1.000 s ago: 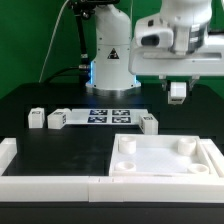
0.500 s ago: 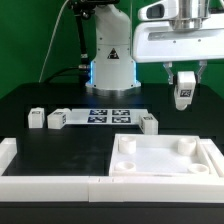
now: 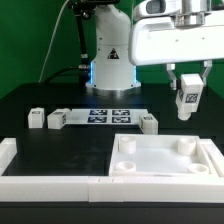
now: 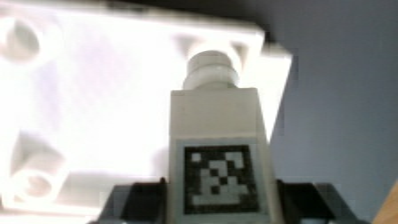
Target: Assemble one leg
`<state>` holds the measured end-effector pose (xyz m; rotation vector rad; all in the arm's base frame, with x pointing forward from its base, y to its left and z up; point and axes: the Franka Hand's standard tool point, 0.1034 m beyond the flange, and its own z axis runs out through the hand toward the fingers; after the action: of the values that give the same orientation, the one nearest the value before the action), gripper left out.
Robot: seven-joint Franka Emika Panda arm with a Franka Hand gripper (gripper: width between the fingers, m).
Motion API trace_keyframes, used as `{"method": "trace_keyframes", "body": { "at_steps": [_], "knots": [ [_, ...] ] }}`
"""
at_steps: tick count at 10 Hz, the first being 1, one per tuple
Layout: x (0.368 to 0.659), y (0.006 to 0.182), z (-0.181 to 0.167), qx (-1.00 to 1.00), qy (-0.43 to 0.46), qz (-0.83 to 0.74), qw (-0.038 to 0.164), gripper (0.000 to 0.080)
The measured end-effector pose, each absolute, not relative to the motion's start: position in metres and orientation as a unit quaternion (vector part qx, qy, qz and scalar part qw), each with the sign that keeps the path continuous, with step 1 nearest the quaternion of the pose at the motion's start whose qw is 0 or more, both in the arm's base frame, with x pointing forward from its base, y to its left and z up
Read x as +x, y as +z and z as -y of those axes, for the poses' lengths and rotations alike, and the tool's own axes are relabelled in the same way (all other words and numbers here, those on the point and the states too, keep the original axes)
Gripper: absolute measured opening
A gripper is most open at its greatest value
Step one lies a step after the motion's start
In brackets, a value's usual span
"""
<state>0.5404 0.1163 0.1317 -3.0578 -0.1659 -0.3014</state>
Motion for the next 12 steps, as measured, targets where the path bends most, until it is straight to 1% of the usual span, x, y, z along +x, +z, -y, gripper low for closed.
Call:
{"method": "trace_keyframes", "body": {
  "at_steps": [1, 4, 5, 6, 7, 9, 10, 11, 12],
  "knots": [
    [0.549, 0.131, -0.115, -0.992, -0.102, 0.059, 0.032, 0.0291],
    [0.546, 0.13, -0.116, -0.992, -0.102, 0.06, 0.032, 0.0291],
    [0.549, 0.13, -0.116, -0.99, -0.124, 0.06, 0.033, 0.0291],
    [0.547, 0.129, -0.115, -0.99, -0.125, 0.059, 0.033, 0.0291],
    [0.555, 0.131, -0.114, -0.985, -0.154, 0.064, 0.033, 0.0291],
    [0.584, 0.131, -0.106, -0.966, -0.246, 0.074, 0.03, 0.0291],
    [0.593, 0.127, -0.105, -0.966, -0.247, 0.075, 0.029, 0.0291],
    [0.602, 0.128, -0.106, -0.965, -0.251, 0.076, 0.029, 0.0291],
    [0.608, 0.126, -0.106, -0.964, -0.253, 0.076, 0.029, 0.0291]
  ]
}}
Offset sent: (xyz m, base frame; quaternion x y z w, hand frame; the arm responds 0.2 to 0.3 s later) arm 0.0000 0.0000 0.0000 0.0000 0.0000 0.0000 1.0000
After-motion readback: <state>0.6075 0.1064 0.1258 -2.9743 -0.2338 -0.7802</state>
